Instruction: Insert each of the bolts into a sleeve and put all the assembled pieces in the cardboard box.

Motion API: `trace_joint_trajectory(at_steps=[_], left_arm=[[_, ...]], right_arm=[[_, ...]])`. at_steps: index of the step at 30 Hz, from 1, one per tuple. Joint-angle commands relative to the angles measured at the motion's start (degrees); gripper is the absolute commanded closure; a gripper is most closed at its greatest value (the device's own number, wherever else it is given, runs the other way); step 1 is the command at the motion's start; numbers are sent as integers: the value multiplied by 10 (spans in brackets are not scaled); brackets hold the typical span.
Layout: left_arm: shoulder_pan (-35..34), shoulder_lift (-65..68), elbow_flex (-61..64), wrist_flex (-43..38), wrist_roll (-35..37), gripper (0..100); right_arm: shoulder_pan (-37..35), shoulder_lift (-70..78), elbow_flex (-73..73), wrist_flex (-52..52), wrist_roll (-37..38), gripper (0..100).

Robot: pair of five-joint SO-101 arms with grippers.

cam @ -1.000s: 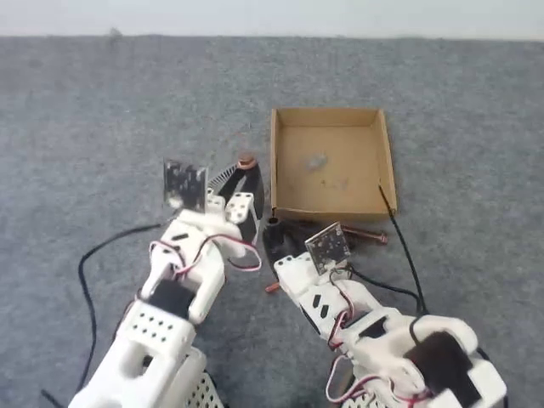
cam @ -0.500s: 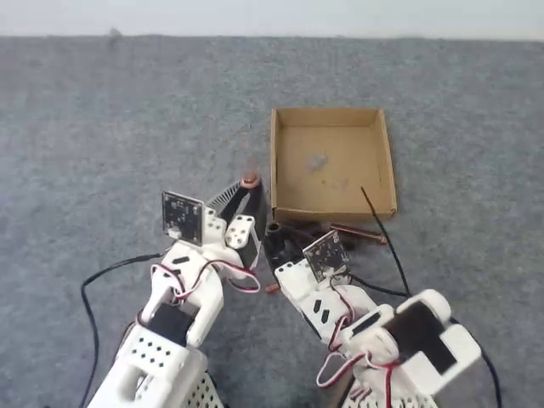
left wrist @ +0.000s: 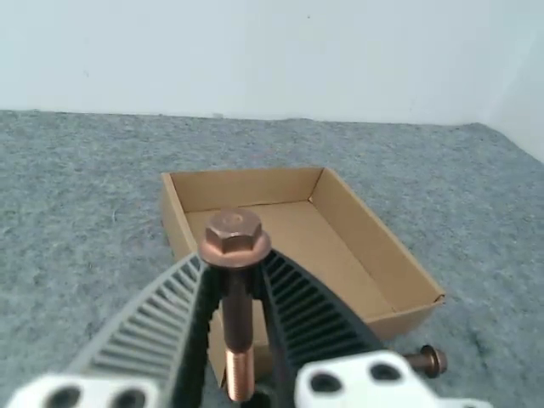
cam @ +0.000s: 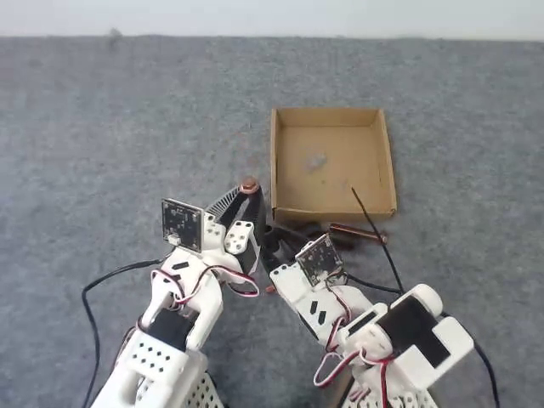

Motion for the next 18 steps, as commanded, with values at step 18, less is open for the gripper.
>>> trace_joint_trajectory(at_steps=[18], left_arm=[[11,-15,-19,44,56,989]], right_arm=[[-2,-5,-21,-14,10,992]])
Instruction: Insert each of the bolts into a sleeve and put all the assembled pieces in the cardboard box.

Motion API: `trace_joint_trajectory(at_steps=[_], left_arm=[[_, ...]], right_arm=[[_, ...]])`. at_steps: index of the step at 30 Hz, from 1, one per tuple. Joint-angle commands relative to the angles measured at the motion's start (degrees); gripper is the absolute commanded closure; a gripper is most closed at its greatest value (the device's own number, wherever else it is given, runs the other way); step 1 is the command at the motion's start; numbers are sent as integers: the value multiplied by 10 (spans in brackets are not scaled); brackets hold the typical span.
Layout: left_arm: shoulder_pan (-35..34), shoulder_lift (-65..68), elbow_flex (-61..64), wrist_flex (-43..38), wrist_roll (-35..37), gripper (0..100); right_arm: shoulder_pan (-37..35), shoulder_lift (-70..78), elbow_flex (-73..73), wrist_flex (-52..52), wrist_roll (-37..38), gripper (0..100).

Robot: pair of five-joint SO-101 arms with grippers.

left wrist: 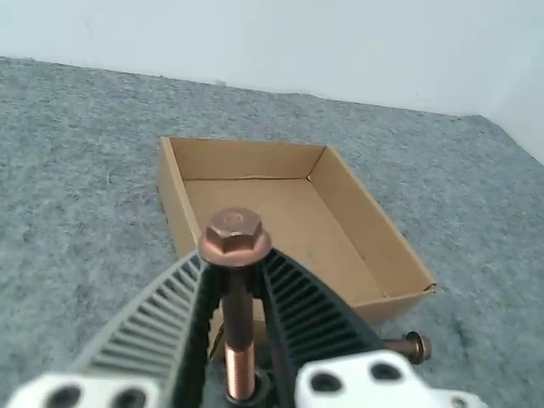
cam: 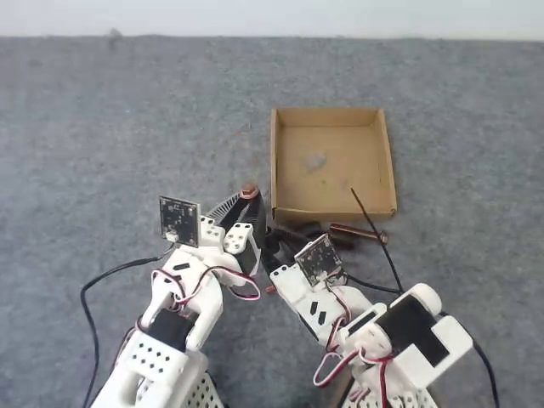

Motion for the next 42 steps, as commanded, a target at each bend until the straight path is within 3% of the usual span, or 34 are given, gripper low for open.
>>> trace_joint_trajectory(at_steps=[1,27,33,42], left_arm=[[8,-11,-19,0,5,989],[8,-11,-31,3,29,989],[22,-10,-19,4,27,990],[23,-10,-9,0,26,990]], right_arm=[[-2,-6,-22,-14,8,992],[10,-7,-10,-54,10,989],[10,-3,-3,-54,69,991],[11,-5,-1,-54,74,991]])
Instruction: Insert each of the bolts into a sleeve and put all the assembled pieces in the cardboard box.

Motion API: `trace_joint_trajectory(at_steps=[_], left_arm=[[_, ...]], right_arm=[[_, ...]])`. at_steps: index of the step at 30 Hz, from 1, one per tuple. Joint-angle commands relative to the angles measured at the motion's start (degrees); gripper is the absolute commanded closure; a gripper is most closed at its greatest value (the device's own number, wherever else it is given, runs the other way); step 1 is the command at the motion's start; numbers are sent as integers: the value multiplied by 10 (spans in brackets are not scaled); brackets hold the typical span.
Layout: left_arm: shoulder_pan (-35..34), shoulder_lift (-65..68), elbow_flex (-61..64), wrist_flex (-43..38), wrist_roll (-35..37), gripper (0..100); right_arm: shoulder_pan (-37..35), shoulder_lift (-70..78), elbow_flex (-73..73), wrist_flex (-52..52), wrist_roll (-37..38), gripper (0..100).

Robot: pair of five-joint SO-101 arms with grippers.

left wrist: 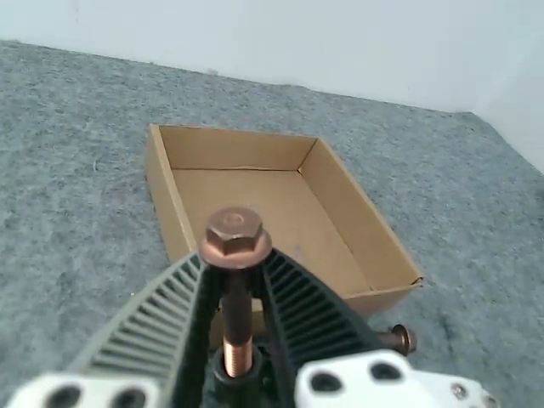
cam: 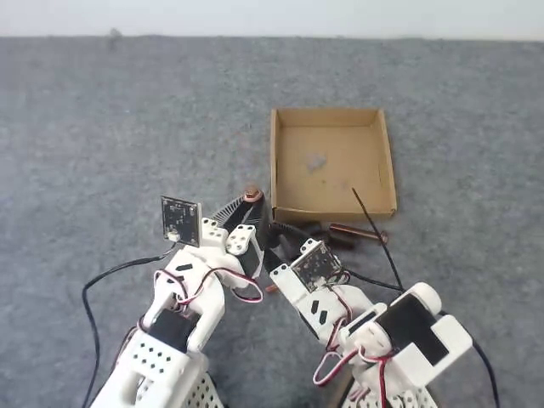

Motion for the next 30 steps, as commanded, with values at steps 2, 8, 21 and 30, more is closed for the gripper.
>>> trace_joint_trajectory(at_steps=[2,8,21,30], left_arm=[[10,-9,-7,-3,4,990],[28,25,-1,-2,-26,989],[38,306,-58,-182,-26,987],[37,348,-87,-179,-28,971]], right_arm=[[14,-12,-2,-15,12,991],[55,-15,-4,-48,9,991],[56,-15,8,-65,8,991],[58,-12,8,-63,8,992]])
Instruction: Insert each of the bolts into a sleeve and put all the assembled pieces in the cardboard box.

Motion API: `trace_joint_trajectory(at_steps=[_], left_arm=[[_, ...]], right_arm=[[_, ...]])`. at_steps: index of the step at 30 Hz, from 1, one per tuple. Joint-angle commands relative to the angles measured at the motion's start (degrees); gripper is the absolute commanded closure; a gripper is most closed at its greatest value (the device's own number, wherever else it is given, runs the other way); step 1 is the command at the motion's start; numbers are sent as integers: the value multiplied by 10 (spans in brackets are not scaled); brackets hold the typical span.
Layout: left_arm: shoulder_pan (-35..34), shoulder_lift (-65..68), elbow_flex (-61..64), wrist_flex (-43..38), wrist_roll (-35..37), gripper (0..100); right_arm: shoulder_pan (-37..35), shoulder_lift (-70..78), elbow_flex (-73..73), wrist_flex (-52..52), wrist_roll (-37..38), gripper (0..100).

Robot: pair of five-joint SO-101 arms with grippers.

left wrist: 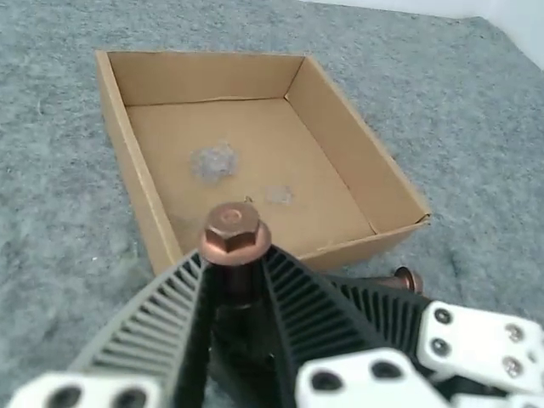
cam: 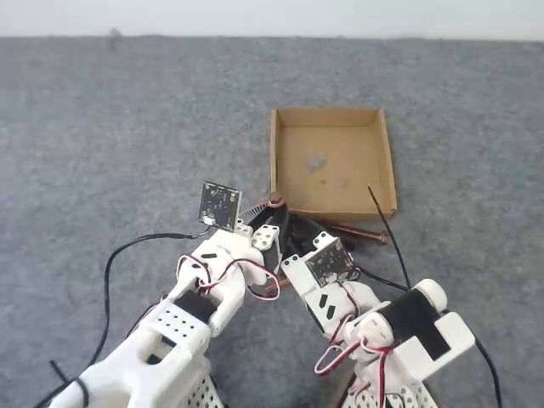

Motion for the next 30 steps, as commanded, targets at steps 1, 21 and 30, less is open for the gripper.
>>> trace_joint_trajectory(at_steps=[1,21,30], left_arm=[[-4,6,-22,-3,-9,946],[-5,4,-23,-4,-8,750],[-11,-174,-8,82,-6,750]], right_arm=[[8,-13,1,-15,7,992],[8,-10,-3,-13,7,992],[8,-10,-5,-13,7,992]])
